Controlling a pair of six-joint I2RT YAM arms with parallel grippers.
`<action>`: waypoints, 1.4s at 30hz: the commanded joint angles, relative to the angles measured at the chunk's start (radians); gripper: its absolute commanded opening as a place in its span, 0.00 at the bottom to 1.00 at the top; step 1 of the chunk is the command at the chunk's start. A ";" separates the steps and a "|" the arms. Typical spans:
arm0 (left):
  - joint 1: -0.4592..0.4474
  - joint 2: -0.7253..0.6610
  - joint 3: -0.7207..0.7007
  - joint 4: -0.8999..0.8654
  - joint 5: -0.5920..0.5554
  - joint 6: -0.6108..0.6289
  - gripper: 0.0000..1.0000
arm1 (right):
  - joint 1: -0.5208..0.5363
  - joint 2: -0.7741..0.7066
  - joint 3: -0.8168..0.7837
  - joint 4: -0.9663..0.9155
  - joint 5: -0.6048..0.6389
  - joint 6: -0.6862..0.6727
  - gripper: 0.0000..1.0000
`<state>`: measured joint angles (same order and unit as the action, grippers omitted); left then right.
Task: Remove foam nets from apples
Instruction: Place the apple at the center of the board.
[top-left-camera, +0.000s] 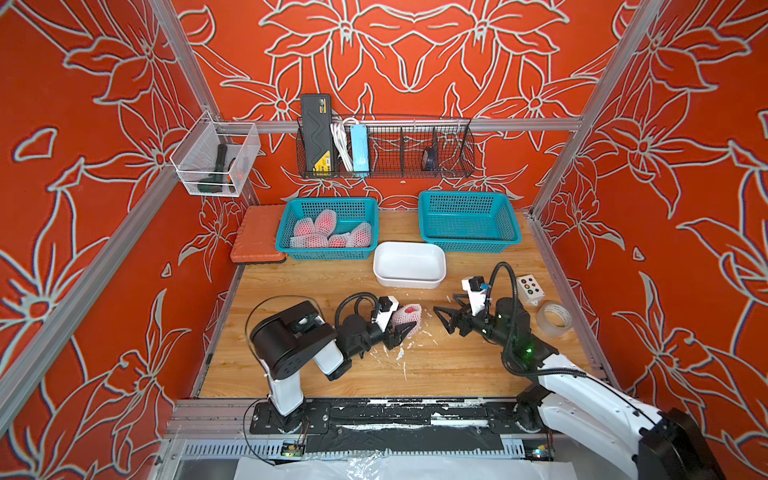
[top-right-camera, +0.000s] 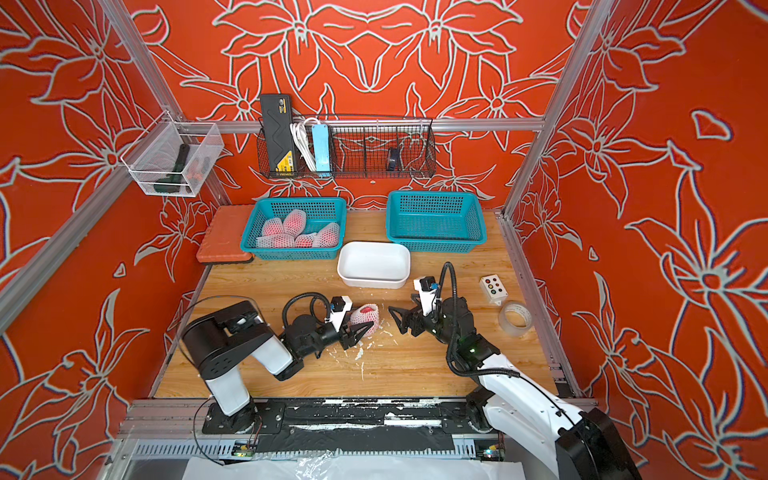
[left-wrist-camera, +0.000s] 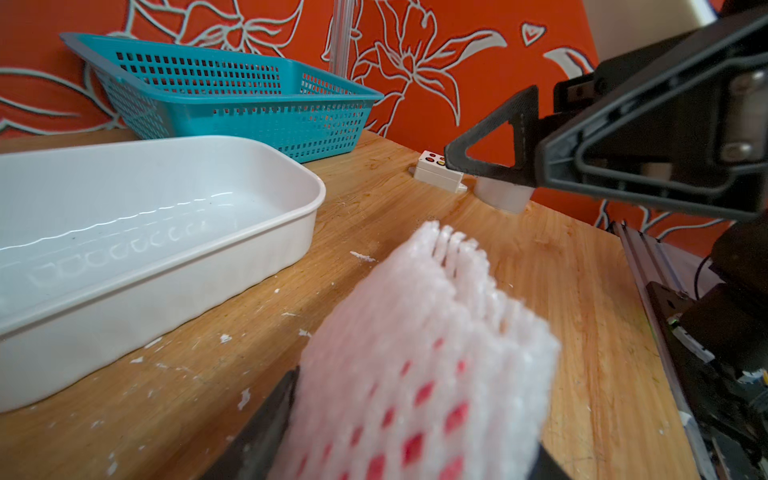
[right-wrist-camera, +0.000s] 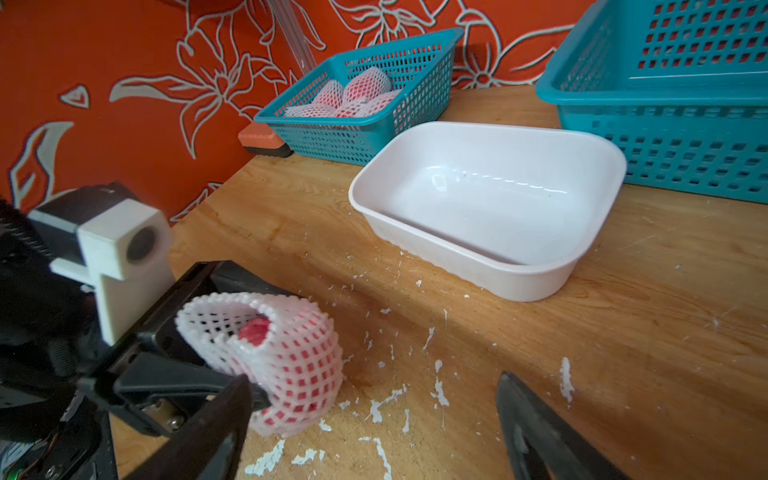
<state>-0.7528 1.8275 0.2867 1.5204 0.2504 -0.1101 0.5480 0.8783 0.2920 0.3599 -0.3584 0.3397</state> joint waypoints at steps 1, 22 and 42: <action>-0.016 0.064 0.037 0.218 0.013 0.018 0.33 | 0.018 0.034 0.024 0.019 -0.036 -0.028 0.92; -0.017 0.178 0.013 0.314 0.017 0.012 0.74 | 0.089 0.197 0.067 0.081 -0.045 -0.087 0.95; -0.017 0.046 -0.065 0.308 0.041 0.035 0.76 | 0.176 0.169 0.074 0.071 0.024 -0.152 0.98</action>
<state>-0.7658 1.8942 0.2287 1.6276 0.2672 -0.0914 0.7181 1.0771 0.3470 0.4114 -0.3813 0.2131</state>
